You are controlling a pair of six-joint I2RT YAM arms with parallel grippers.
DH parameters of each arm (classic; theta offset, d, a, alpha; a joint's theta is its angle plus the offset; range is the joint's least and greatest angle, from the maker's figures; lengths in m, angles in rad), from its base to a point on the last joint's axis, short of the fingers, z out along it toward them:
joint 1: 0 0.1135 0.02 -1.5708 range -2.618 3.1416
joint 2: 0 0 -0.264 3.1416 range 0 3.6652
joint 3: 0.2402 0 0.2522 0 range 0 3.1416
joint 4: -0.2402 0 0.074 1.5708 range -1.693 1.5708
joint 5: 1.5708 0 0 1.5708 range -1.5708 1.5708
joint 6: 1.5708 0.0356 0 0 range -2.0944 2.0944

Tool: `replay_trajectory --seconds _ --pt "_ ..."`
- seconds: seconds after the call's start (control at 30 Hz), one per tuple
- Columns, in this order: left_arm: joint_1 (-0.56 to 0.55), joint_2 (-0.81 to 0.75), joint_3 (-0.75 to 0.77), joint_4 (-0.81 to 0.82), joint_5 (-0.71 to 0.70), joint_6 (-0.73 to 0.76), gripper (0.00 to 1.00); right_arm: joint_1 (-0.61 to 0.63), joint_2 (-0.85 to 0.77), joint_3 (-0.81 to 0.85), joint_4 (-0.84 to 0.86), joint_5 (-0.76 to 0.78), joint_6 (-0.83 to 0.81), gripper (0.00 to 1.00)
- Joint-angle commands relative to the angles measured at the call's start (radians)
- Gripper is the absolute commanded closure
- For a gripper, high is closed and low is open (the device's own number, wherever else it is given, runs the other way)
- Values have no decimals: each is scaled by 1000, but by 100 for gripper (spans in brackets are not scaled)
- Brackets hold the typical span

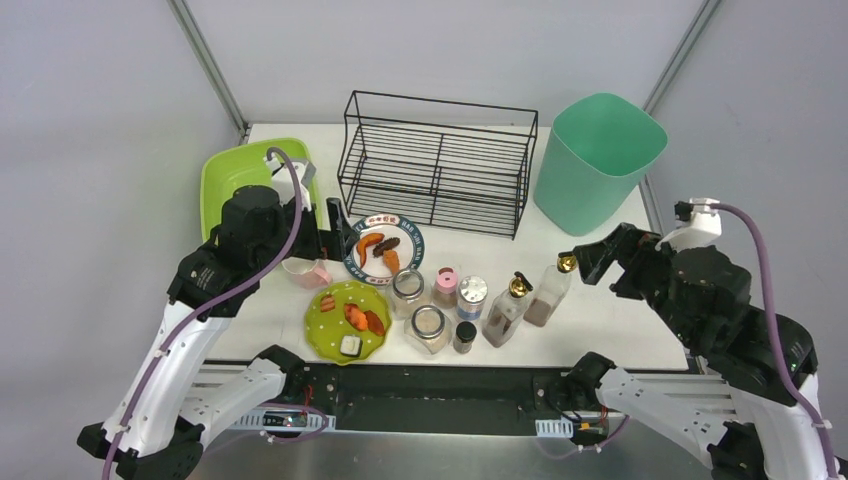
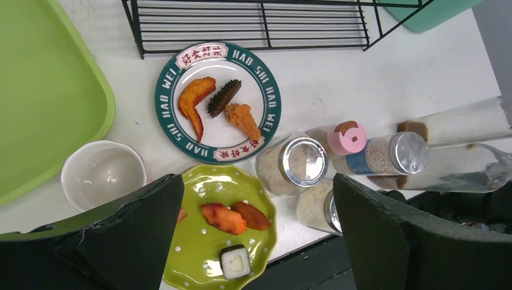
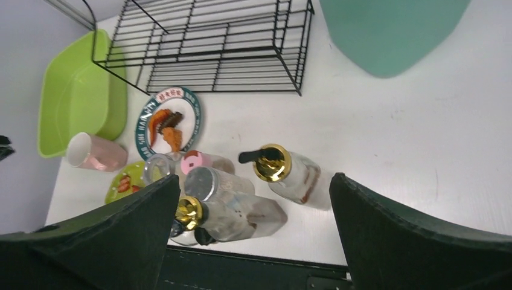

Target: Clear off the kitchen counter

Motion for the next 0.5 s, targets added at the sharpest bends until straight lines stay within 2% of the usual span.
replay_trajectory --seconds 0.0,0.13,0.3,0.47 --pt "-7 -15 -24 -5 29 1 0 3 -9 -71 -100 40 72 1" --pt "-5 -25 -57 -5 4 -24 0 4 -30 -123 -132 13 95 1" --pt "-5 -31 -103 11 48 14 0 3 -55 -205 -100 -62 78 1" --pt "-5 -41 -159 22 68 28 0 3 -35 -279 -62 -13 61 1"
